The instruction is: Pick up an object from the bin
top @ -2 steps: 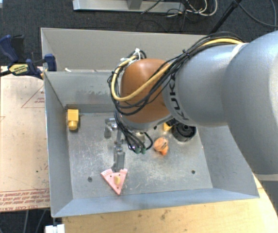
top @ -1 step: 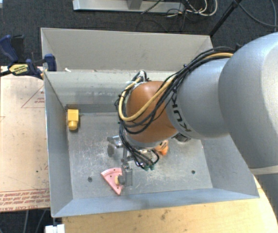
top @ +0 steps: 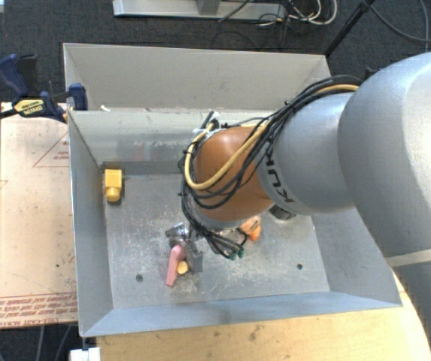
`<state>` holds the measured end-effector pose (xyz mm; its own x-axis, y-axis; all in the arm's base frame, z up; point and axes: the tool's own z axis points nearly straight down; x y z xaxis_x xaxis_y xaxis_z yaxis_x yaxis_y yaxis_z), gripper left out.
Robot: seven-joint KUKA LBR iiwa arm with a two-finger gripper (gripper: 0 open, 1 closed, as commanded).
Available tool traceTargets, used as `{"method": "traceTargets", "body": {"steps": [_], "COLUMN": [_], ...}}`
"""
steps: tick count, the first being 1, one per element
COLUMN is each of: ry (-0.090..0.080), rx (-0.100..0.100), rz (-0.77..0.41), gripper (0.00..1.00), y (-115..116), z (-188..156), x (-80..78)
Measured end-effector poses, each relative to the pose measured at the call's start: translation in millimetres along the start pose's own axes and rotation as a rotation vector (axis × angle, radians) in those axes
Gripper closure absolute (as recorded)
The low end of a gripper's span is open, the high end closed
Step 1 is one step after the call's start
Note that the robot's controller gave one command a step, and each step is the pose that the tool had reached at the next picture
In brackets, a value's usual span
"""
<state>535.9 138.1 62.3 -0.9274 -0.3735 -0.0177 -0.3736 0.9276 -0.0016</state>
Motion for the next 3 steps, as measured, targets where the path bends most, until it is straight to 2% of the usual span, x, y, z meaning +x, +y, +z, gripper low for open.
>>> {"method": "traceTargets", "body": {"steps": [1,2,3], "ry": [0.015,0.015,0.006], "rx": [-0.004,-0.004,-0.002], "rz": [-0.127,-0.126,-0.142], "gripper": [1.00,1.00,1.00], "y": [2.7,2.6,11.0], "z": [-7.5,-7.5,-186.6], "x": [-1.2,-1.1,-7.2]}}
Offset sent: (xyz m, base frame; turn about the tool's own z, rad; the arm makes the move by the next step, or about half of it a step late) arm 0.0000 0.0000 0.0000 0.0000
